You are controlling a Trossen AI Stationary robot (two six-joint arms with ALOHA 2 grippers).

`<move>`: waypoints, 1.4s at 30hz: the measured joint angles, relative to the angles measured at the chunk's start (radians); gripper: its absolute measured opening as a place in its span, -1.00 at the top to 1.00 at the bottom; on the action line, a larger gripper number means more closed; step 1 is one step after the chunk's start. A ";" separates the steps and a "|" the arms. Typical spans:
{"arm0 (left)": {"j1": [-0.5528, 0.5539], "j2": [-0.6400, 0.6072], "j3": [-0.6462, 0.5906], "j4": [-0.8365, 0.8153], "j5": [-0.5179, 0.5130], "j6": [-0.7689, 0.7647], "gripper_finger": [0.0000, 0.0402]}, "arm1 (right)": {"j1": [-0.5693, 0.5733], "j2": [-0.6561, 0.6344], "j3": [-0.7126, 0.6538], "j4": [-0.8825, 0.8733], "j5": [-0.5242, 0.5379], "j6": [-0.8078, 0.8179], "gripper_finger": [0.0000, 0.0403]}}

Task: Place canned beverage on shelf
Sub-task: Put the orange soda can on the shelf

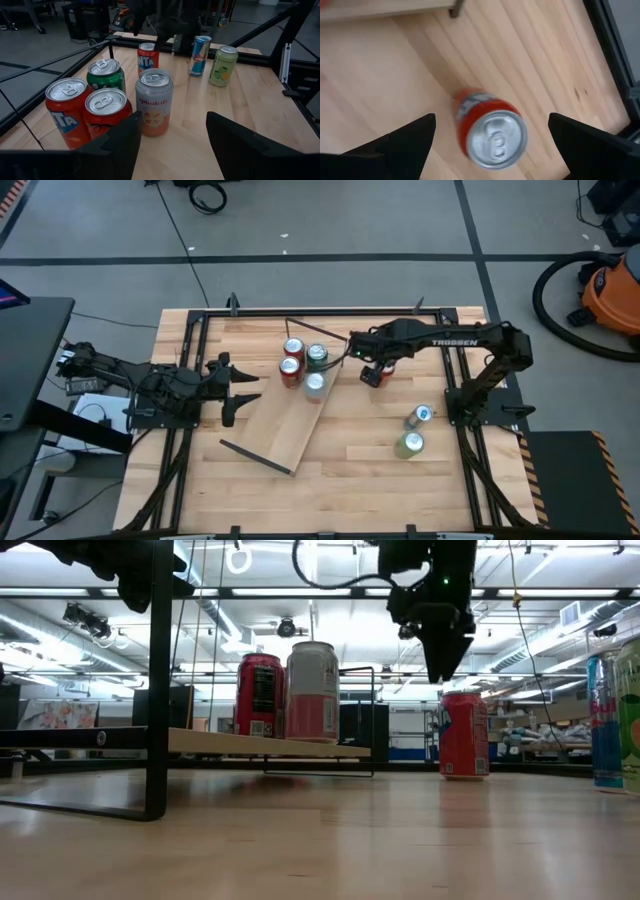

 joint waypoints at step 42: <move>0.000 0.000 -0.001 -0.007 0.000 -0.008 -0.15 | -0.190 -0.112 -0.430 0.426 -0.228 -0.047 -0.92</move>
